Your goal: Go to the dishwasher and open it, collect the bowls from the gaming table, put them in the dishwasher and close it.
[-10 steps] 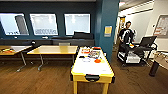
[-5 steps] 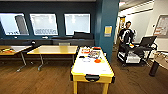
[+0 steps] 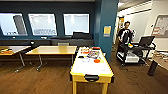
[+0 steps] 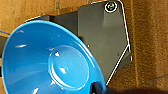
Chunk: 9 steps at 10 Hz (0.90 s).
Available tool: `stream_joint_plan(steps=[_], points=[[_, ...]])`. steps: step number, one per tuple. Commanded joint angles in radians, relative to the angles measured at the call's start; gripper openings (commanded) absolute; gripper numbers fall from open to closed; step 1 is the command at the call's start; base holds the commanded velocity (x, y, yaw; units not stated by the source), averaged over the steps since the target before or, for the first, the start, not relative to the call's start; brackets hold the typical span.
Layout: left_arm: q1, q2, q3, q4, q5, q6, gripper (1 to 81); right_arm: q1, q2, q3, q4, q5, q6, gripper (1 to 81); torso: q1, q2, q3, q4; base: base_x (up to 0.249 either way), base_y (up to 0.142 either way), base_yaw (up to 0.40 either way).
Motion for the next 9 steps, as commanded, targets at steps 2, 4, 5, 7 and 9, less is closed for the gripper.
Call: stream_joint_plan(steps=[2,4,5,7,9], points=[[-0.053,-0.004,-0.009,-0.001,0.055,0.000,1.0,0.033,-0.005,0.002,-0.011,-0.046,-0.003,1.0,0.000,0.000,0.000,0.000,0.000,0.000,-0.394],[-0.053,-0.009,-0.009,-0.009,0.041,-0.009,1.0,0.033,-0.005,0.004,-0.011,-0.047,-0.003,1.0,0.001,0.000,0.000,0.000,0.000,0.000,-0.394],[-0.053,-0.007,-0.009,-0.004,0.041,-0.010,1.0,0.032,-0.005,0.002,-0.011,-0.047,-0.003,1.0,0.001,0.000,0.000,0.000,0.000,0.000,-0.395],[-0.057,-0.006,-0.009,-0.001,0.049,-0.010,1.0,0.033,-0.005,0.004,-0.011,-0.047,-0.003,1.0,0.001,0.000,0.000,0.000,0.000,0.000,-0.395],[-0.054,-0.006,-0.009,0.004,0.043,-0.004,1.0,0.032,-0.005,-0.001,-0.011,-0.047,-0.003,1.0,0.001,0.000,0.000,0.000,0.000,0.000,-0.395]])
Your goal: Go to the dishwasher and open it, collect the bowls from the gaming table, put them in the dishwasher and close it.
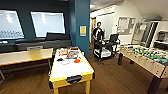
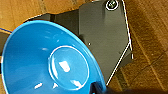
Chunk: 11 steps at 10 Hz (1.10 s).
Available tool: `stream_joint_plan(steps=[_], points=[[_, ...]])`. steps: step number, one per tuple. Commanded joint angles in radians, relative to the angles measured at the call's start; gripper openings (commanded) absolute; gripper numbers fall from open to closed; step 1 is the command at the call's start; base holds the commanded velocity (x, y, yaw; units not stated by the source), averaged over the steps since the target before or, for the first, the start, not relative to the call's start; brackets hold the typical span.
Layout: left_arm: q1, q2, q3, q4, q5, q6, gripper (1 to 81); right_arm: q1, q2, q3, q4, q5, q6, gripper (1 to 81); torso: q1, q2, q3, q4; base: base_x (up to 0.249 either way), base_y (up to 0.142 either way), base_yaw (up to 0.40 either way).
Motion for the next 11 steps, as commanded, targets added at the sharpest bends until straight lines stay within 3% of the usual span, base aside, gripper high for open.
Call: stream_joint_plan(steps=[1,11], points=[[-0.047,-0.006,-0.004,0.004,0.052,0.003,1.0,0.038,-0.008,-0.003,-0.008,-0.046,-0.003,1.0,0.000,0.000,0.000,0.000,0.000,0.000,-0.396],[-0.047,0.002,-0.006,0.004,0.051,0.008,1.0,0.032,-0.006,0.000,-0.008,-0.042,-0.003,1.0,0.000,0.000,0.000,0.000,0.000,0.000,-0.396]])
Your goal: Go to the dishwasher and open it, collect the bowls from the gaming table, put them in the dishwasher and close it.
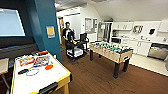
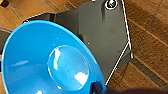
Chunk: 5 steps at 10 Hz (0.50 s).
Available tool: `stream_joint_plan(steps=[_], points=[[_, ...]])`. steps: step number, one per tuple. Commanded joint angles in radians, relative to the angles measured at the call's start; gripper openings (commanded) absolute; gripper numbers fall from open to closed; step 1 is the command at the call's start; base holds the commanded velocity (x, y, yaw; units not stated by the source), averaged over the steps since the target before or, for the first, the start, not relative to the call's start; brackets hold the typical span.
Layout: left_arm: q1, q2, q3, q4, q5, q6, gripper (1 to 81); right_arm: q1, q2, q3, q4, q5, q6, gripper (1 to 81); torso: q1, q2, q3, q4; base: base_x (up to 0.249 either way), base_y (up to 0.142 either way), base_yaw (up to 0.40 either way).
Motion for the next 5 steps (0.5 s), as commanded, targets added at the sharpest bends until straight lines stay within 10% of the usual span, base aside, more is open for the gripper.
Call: stream_joint_plan(steps=[1,5], points=[[-0.047,-0.007,-0.006,0.004,0.052,0.003,1.0,0.037,-0.006,0.000,-0.010,-0.046,-0.003,1.0,0.000,0.000,0.000,0.000,0.000,0.000,-0.396],[-0.047,-0.007,-0.006,0.004,0.051,0.003,1.0,0.037,-0.006,-0.002,-0.010,-0.046,-0.003,1.0,0.000,0.000,0.000,0.000,0.000,0.000,-0.396]])
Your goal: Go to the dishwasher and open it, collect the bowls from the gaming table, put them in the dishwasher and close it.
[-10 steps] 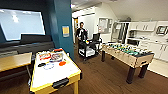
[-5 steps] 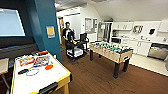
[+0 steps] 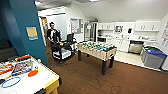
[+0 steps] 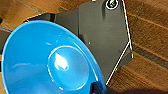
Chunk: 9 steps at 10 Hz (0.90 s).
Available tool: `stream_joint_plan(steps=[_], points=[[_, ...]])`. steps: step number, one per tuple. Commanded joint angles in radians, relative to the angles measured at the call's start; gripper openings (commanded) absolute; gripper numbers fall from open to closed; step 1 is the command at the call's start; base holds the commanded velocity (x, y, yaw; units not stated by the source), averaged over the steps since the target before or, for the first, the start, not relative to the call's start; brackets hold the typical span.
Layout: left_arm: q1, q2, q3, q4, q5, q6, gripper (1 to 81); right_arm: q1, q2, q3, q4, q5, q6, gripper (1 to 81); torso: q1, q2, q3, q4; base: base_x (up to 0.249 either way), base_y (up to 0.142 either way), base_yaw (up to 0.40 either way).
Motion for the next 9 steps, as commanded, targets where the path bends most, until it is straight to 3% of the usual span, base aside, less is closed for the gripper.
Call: stream_joint_plan(steps=[1,9], points=[[-0.047,-0.008,-0.006,0.002,0.052,0.003,1.0,0.039,-0.006,-0.002,-0.008,-0.046,-0.003,1.0,0.000,0.000,0.000,0.000,0.000,0.000,-0.396],[-0.045,-0.014,-0.001,0.001,0.050,0.003,1.0,0.036,-0.006,-0.002,-0.010,-0.046,-0.003,1.0,0.000,0.000,0.000,0.000,0.000,0.000,-0.396]])
